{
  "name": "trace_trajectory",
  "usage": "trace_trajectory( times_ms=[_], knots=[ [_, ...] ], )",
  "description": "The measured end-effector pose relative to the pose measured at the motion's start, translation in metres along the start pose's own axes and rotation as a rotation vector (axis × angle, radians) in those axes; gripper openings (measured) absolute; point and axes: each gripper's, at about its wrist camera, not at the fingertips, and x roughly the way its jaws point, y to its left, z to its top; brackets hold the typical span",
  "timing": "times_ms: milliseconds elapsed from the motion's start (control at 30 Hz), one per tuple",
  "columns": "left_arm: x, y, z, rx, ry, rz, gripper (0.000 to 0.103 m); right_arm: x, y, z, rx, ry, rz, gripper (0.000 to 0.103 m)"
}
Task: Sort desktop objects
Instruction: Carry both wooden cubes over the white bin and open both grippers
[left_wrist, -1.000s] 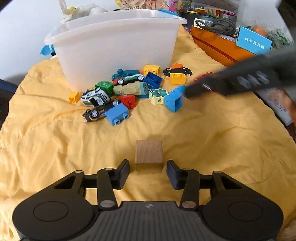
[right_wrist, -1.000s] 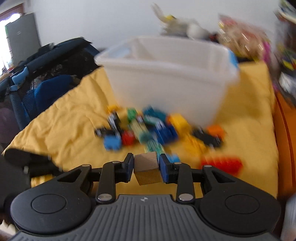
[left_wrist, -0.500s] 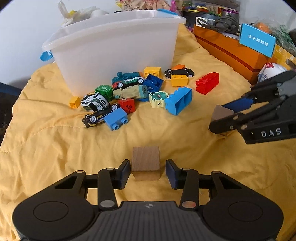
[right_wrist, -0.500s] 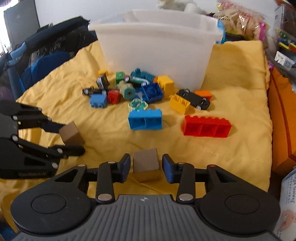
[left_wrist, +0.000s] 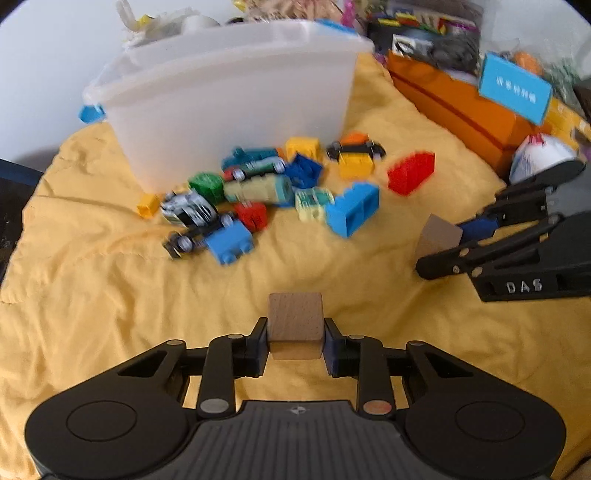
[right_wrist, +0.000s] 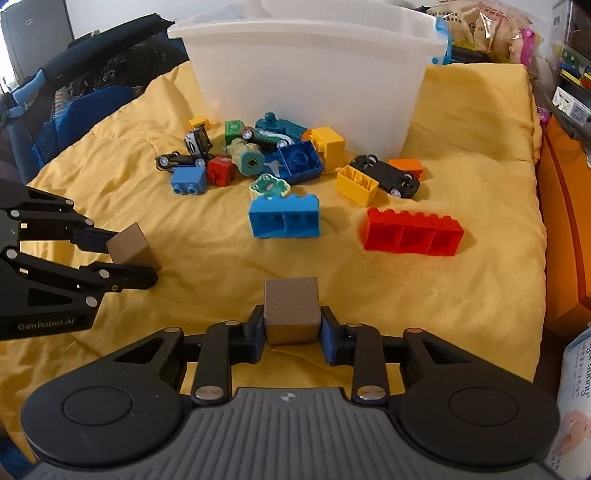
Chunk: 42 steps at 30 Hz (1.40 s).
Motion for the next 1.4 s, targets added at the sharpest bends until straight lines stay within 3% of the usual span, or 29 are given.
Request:
trace_trajectory(
  times_ms=[167,333,533,733,867,1000,1067,1233,1300,1333,1400],
  knots=[
    [-0.042,0.003,0.038,-0.009,-0.134,0.003,0.033,-0.028,-0.012,0.023,0.013,-0.087,0.008,0.033],
    [-0.075,0.012,0.086,-0.006,-0.299,0.062,0.033,-0.072,-0.024,0.062,0.013,-0.263,-0.005,0.033],
    [-0.073,0.028,0.135,0.011,-0.402,0.127,0.033,-0.089,-0.026,0.109,-0.045,-0.38,-0.064,0.033],
    [-0.049,0.044,0.174,0.023,-0.412,0.18,0.033,-0.071,-0.033,0.153,-0.01,-0.412,-0.087,0.033],
    [-0.021,0.056,0.194,0.023,-0.377,0.212,0.032,-0.047,-0.035,0.17,0.024,-0.377,-0.108,0.033],
    [-0.003,0.069,0.191,-0.004,-0.312,0.199,0.037,-0.021,-0.032,0.173,-0.003,-0.322,-0.177,0.037],
    [-0.004,0.071,0.183,-0.004,-0.314,0.199,0.046,-0.02,-0.034,0.168,0.012,-0.315,-0.158,0.042],
    [-0.025,0.072,0.157,-0.031,-0.325,0.137,0.046,-0.03,-0.036,0.156,0.028,-0.334,-0.129,0.043],
    [-0.037,0.067,0.138,-0.031,-0.342,0.083,0.057,-0.038,-0.035,0.149,0.014,-0.348,-0.111,0.043],
    [-0.041,0.064,0.129,-0.023,-0.342,0.078,0.067,-0.044,-0.033,0.144,0.001,-0.357,-0.113,0.043],
    [-0.042,0.056,0.111,-0.006,-0.332,0.072,0.07,-0.051,-0.031,0.136,-0.025,-0.356,-0.118,0.043]
  ],
)
